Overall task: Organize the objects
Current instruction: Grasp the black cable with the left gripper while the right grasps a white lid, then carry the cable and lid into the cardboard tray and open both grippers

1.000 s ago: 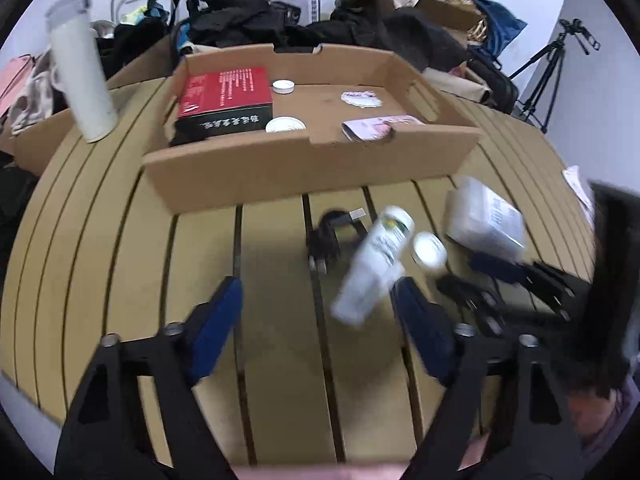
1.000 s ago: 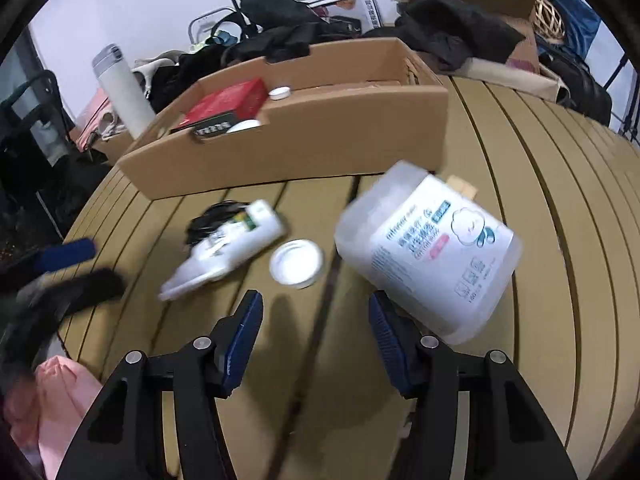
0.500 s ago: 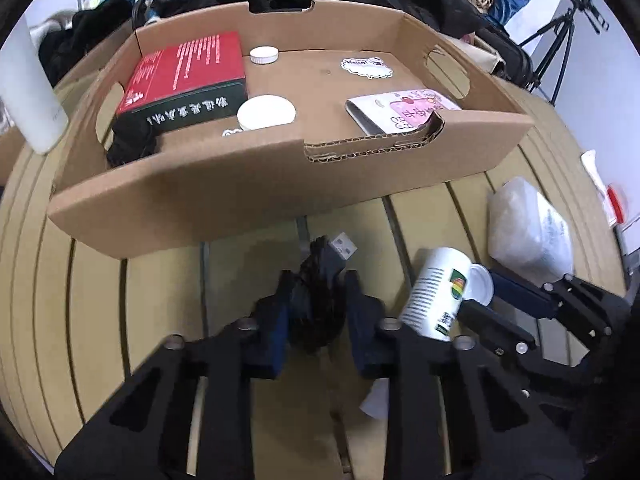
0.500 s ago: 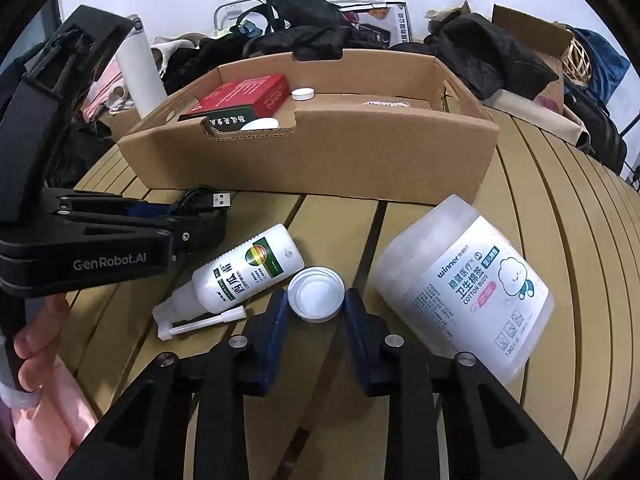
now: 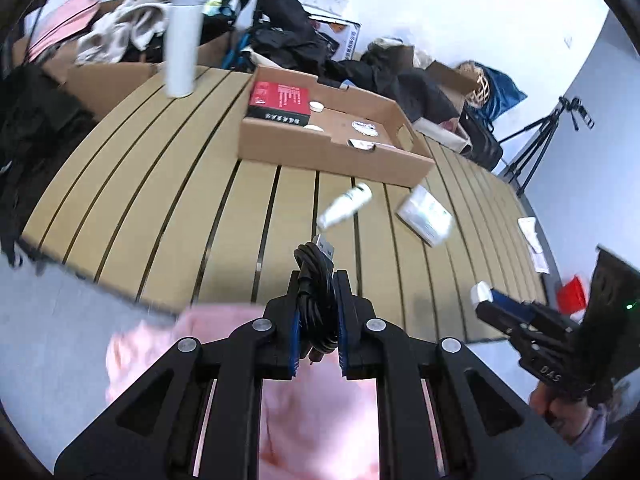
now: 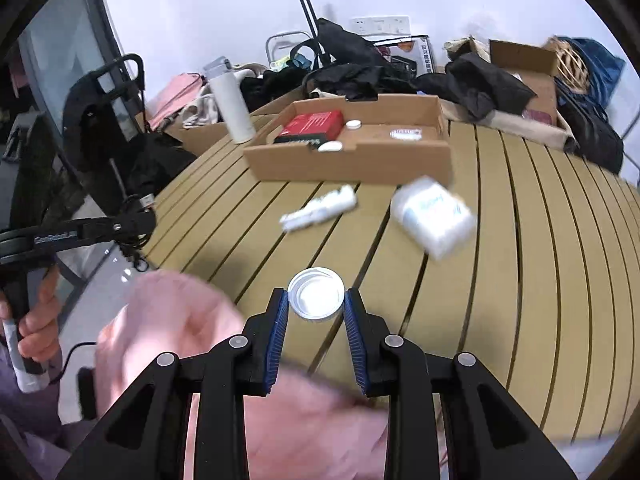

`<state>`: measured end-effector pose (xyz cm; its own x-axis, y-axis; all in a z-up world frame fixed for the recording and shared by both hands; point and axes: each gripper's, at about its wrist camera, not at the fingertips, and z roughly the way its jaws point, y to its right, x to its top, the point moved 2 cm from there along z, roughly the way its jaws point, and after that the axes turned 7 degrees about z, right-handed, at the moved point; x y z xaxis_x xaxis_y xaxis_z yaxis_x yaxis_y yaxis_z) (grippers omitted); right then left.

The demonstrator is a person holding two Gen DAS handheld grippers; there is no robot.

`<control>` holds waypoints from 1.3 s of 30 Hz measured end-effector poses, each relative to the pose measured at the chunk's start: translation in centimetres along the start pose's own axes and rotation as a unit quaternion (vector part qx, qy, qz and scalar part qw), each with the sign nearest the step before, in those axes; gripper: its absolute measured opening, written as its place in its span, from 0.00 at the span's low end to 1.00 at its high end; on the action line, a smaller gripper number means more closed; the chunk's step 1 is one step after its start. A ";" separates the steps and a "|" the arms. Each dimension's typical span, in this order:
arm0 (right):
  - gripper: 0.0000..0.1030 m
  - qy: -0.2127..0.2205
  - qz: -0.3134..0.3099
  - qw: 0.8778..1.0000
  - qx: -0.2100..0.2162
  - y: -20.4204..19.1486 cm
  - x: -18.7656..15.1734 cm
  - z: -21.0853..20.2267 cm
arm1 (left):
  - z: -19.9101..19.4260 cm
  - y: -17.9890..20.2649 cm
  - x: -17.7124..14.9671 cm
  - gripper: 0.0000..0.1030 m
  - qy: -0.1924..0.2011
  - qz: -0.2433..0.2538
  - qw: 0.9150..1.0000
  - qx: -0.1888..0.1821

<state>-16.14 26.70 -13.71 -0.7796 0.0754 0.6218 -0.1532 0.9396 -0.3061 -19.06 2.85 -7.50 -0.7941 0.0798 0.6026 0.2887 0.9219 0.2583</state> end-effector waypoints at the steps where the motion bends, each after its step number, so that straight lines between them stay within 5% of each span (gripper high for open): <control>1: 0.30 -0.002 0.013 1.000 0.008 -0.1 -0.9 -0.6 | -0.6 0.1 -0.3 0.10 0.002 0.000 1.000 0.002; 10: 0.30 0.026 0.005 0.999 0.024 -1.4 0.9 -2.1 | -1.1 0.9 3.0 0.10 0.027 0.022 0.999 -0.016; 15: 0.30 0.036 -0.006 0.999 0.034 -1.0 8.6 -0.3 | 4.9 -2.1 12.4 0.10 -0.013 -0.012 0.999 -0.030; 20: 0.30 -0.008 0.010 0.999 0.034 0.4 19.8 8.3 | 14.6 -4.4 20.4 0.10 -0.088 -0.026 0.995 -0.025; 24: 0.30 -0.056 0.005 0.998 -0.005 1.3 25.9 18.3 | 22.1 -5.4 21.9 0.10 -0.144 -0.010 0.989 0.006; 30: 0.31 -0.123 0.034 0.992 -0.022 2.7 28.0 29.4 | 27.0 -6.5 21.1 0.13 -0.158 0.020 0.987 0.021; 32: 0.31 -0.138 0.047 0.989 -0.021 2.9 28.1 31.4 | 27.3 -6.8 21.0 0.27 -0.161 0.022 0.986 0.024; 34: 0.38 -0.136 0.042 0.990 -0.007 2.6 28.2 31.7 | 26.8 -6.7 21.3 0.38 -0.151 0.027 0.988 0.015; 36: 0.80 -0.121 0.032 0.992 -0.008 2.2 28.5 31.1 | 25.7 -6.7 22.0 0.55 -0.131 0.034 0.990 0.032; 39: 0.85 -0.102 0.032 0.994 -0.008 2.4 29.0 28.8 | 23.3 -6.6 23.2 0.71 -0.111 0.041 0.991 0.068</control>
<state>-56.63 21.50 -17.13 -0.8946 0.0680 0.4416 -0.0907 0.9401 -0.3286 -51.88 7.41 -12.82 -0.8733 0.2237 0.4328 0.2942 0.9502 0.1025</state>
